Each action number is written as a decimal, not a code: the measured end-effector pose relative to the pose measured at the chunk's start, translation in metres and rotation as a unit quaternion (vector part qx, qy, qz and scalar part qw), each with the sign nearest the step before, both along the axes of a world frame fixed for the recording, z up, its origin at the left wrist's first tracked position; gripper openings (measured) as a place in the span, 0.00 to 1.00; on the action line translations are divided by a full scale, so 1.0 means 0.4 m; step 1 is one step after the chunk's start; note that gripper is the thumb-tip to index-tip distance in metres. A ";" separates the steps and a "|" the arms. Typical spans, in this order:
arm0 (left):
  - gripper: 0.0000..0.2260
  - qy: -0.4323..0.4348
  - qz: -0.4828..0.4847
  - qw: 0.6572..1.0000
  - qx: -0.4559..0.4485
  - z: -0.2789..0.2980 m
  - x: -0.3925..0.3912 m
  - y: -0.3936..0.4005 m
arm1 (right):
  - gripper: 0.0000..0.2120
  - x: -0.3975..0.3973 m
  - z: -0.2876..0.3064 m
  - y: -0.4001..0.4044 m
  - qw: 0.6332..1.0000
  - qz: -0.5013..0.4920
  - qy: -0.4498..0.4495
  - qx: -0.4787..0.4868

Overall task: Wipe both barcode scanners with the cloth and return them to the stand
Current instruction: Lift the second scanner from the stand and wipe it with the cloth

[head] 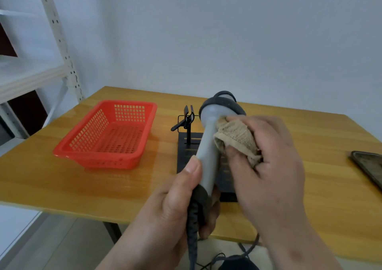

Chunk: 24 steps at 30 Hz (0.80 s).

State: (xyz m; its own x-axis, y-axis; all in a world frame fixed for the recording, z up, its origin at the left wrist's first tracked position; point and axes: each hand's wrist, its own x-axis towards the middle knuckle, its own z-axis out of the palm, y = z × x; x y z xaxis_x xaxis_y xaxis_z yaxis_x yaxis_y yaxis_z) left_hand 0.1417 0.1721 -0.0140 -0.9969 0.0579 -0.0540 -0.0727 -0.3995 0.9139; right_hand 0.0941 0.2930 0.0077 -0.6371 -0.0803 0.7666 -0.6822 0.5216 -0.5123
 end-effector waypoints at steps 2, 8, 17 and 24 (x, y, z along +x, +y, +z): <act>0.28 0.010 0.001 0.999 0.040 -0.021 0.003 -0.009 | 0.13 0.017 -0.018 -0.004 0.999 0.027 0.011 0.015; 0.34 0.022 0.061 0.996 0.053 -0.010 -0.011 -0.016 | 0.15 0.020 -0.045 -0.015 0.996 0.064 -0.028 0.062; 0.24 0.001 0.044 0.996 0.084 -0.008 -0.016 -0.031 | 0.13 0.040 -0.062 -0.016 0.994 0.079 -0.029 0.062; 0.22 0.000 0.026 0.992 0.122 0.007 -0.017 -0.033 | 0.16 0.058 -0.051 -0.017 0.992 0.100 -0.036 0.071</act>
